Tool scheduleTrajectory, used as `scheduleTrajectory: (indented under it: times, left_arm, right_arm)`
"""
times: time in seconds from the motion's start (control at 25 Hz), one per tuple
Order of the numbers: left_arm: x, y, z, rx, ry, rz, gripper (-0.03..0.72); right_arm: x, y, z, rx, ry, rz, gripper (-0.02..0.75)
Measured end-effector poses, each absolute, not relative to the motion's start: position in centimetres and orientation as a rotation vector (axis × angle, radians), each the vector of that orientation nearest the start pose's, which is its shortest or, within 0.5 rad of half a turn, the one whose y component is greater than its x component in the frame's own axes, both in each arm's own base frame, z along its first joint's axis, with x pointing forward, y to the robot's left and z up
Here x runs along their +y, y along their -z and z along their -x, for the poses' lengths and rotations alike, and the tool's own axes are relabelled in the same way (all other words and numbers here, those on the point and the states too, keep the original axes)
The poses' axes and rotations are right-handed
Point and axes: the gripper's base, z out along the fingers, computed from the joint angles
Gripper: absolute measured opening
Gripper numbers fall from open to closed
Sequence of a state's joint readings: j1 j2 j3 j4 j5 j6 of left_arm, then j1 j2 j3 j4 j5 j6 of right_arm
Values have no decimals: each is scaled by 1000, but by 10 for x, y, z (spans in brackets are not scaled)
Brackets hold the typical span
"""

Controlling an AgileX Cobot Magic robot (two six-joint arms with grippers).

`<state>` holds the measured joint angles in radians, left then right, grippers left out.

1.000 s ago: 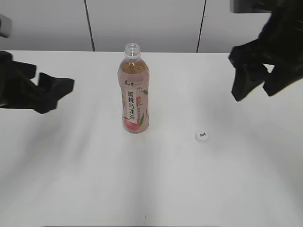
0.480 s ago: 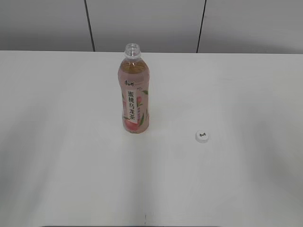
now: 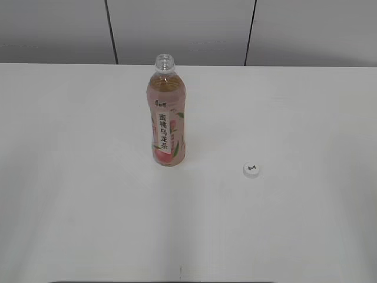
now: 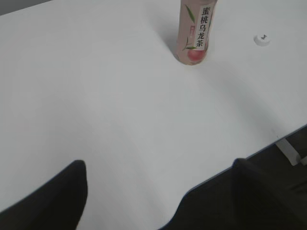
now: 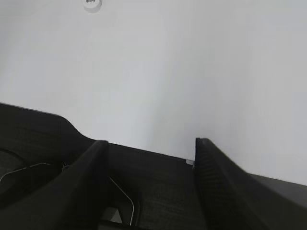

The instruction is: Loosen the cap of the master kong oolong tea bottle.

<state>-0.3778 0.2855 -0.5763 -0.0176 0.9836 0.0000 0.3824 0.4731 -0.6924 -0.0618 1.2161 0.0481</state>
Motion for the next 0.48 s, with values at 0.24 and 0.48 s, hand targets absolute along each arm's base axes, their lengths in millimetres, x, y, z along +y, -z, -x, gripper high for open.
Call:
scheduleTrajectory:
  times: [0.24, 0.48]
  left_arm:
    - [-4, -298, -11, 2038, 226, -401, 547]
    - [5, -296, 11, 1916, 230, -384, 519]
  right_arm:
    - [3, -286, -19, 2197, -129, 436, 424]
    - [-8, -277, 6, 2036, -148, 415, 421]
